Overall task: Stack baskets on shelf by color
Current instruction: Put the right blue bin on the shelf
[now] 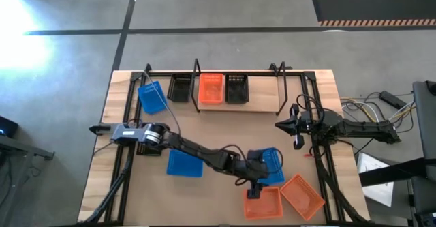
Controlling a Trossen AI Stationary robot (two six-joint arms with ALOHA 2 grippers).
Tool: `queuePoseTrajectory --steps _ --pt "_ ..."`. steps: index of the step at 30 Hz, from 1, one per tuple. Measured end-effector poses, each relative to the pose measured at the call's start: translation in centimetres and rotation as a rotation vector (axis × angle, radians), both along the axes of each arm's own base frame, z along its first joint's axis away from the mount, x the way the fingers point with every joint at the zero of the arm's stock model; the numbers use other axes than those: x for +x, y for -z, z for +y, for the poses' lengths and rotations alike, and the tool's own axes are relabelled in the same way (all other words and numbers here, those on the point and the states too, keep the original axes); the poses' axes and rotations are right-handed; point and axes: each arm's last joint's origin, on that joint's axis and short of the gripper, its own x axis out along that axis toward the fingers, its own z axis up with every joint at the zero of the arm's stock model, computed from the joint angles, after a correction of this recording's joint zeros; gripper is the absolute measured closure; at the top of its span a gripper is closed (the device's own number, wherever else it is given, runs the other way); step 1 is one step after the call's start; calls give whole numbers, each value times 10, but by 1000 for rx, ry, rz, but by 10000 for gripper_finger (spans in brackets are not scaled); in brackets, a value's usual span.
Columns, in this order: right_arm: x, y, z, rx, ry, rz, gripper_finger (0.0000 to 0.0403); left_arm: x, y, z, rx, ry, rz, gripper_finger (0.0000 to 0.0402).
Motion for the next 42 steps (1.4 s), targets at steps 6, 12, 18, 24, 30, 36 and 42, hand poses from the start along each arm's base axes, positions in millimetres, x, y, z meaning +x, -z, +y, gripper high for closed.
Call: queuePoseTrajectory --steps 6,12,18,24,30,36,42 --pt "0 0 0 0 0 4 394 0 3 0 23 15 1 178" --pt "0 0 0 0 0 4 394 -4 13 0 35 20 35 178" --pt "0 0 0 0 0 4 394 -6 23 2 50 14 62 178" --pt "0 0 0 0 0 4 394 -4 24 15 128 -72 76 178" --pt "0 0 0 0 0 5 394 -2 25 29 120 -109 96 186" --pt "0 0 0 0 0 5 394 -1 26 33 69 -152 104 239" --pt "0 0 0 0 0 5 394 -1 26 33 75 -153 106 333"
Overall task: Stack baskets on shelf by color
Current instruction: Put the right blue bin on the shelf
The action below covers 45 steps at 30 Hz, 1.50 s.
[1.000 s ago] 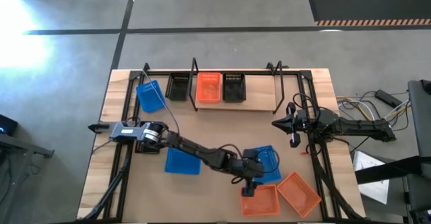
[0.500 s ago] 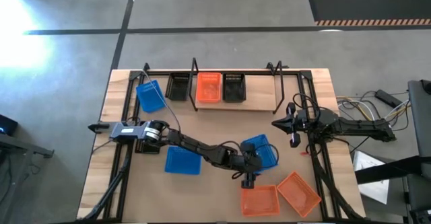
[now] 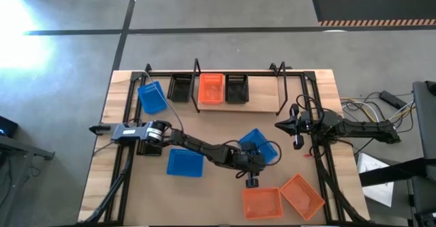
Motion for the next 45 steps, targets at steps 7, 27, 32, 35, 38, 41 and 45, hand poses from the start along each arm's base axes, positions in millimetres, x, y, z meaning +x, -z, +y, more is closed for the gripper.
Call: queuePoseTrajectory --steps 7,27,32,35,38,41,45 --pt "0 0 0 0 0 0 394 -6 -17 -7 57 54 40 396" --pt "0 0 0 0 0 0 394 -18 -75 101 347 -14 106 401" --pt "0 0 0 0 0 0 394 -14 -77 128 369 -48 87 401" --pt "0 0 0 0 0 0 394 -13 -78 142 387 -46 78 401" --pt "0 0 0 0 0 0 394 -13 -77 152 394 -59 79 401" --pt "0 0 0 0 0 0 394 -13 -76 162 392 -76 75 401" --pt "0 0 0 0 0 0 394 -11 -75 169 396 -64 36 401"
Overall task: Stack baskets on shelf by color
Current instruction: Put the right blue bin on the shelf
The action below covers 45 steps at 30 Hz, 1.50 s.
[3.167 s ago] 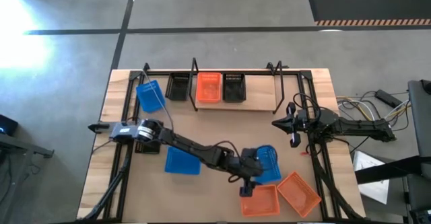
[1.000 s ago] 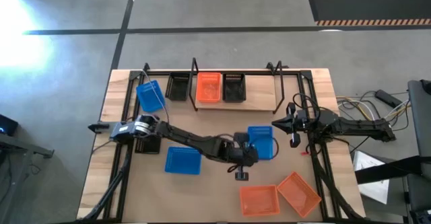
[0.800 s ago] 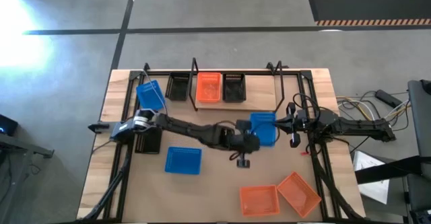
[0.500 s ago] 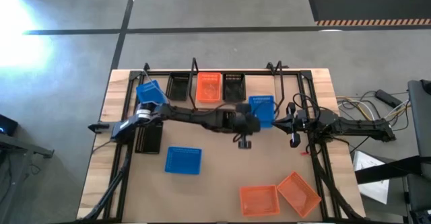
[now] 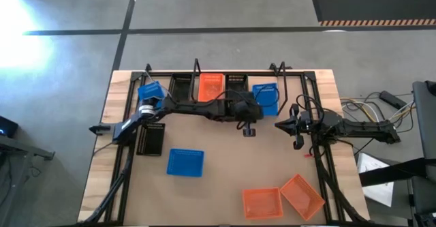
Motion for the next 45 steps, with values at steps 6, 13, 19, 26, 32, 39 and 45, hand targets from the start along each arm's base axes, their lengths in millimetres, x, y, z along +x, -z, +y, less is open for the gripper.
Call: queuePoseTrajectory --steps 6,13,19,26,32,39,45 --pt "0 0 0 0 0 0 394 2 4 3 23 15 -28 402" --pt "0 0 0 0 0 0 394 0 15 16 27 -14 -54 402" --pt "0 0 0 0 0 0 394 -1 16 27 31 -34 -59 401" --pt "0 0 0 0 0 0 394 -1 16 32 62 -21 -51 397" --pt "0 0 0 0 0 0 394 -1 16 33 64 -23 -61 359" --pt "0 0 0 0 0 0 394 0 13 38 86 -22 -86 328" --pt "0 0 0 0 0 0 394 -1 13 39 99 -16 -79 322"
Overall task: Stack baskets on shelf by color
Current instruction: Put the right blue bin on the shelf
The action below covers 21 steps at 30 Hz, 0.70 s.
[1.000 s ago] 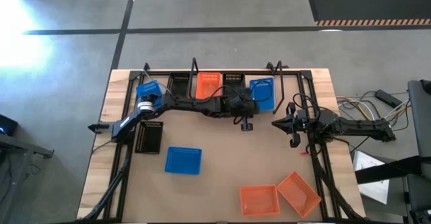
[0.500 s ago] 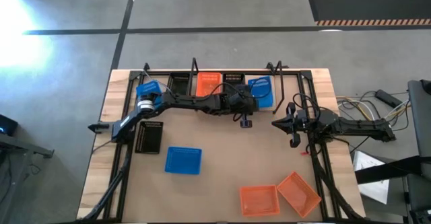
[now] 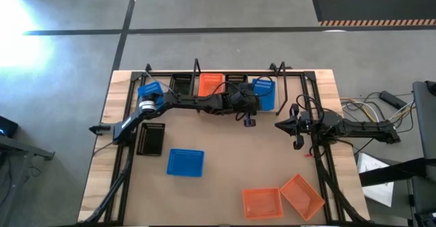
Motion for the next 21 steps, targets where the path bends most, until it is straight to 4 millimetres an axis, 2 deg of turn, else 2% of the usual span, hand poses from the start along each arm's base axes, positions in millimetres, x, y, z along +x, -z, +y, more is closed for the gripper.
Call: queuePoseTrajectory --steps 7,13,21 --pt "0 0 0 0 0 0 394 5 5 -22 33 61 13 321" --pt "0 0 0 0 0 0 394 10 28 -18 44 28 54 322" --pt "0 0 0 0 0 0 394 17 40 -13 43 -14 4 346"
